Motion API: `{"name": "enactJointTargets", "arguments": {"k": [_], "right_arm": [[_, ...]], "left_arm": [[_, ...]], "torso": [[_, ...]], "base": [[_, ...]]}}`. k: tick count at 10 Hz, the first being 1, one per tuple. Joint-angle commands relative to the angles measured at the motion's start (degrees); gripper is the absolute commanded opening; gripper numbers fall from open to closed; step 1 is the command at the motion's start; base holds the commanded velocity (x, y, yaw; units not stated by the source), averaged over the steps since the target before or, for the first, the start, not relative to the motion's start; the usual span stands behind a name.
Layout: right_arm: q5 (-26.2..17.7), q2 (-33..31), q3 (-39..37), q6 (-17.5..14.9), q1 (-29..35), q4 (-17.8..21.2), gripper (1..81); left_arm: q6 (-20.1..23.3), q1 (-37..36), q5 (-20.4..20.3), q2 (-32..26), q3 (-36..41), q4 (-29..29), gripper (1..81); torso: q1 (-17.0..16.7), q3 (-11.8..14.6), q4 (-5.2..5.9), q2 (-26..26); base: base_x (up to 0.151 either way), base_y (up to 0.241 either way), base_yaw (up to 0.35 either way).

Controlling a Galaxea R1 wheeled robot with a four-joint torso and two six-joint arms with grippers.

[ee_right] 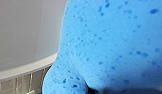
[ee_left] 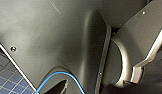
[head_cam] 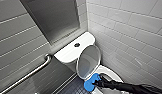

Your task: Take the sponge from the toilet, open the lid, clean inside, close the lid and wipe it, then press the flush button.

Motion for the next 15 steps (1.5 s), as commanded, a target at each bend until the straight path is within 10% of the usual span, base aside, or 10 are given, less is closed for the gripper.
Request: {"name": "enactJointTargets", "arguments": {"k": [1, 15], "right_arm": [[-6.85, -3.13, 8.89, 0.05, 2.83, -0.75, 1.0], [-4.65, -19.20, 19.52, 0.05, -4.54, -2.42, 1.0]], "left_arm": [[0.04, 1.49, 4.45, 0.01, 0.02, -0.03, 81.1], [0.12, 1.49, 4.45, 0.36, 0.02, 0.23, 81.1]], "torso": [[0.00, 0.00, 0.00, 0.00], [0.00, 0.00, 0.00, 0.00]], "base": [[0.000, 0.000, 0.000], [0.000, 0.000, 0.000]]}}
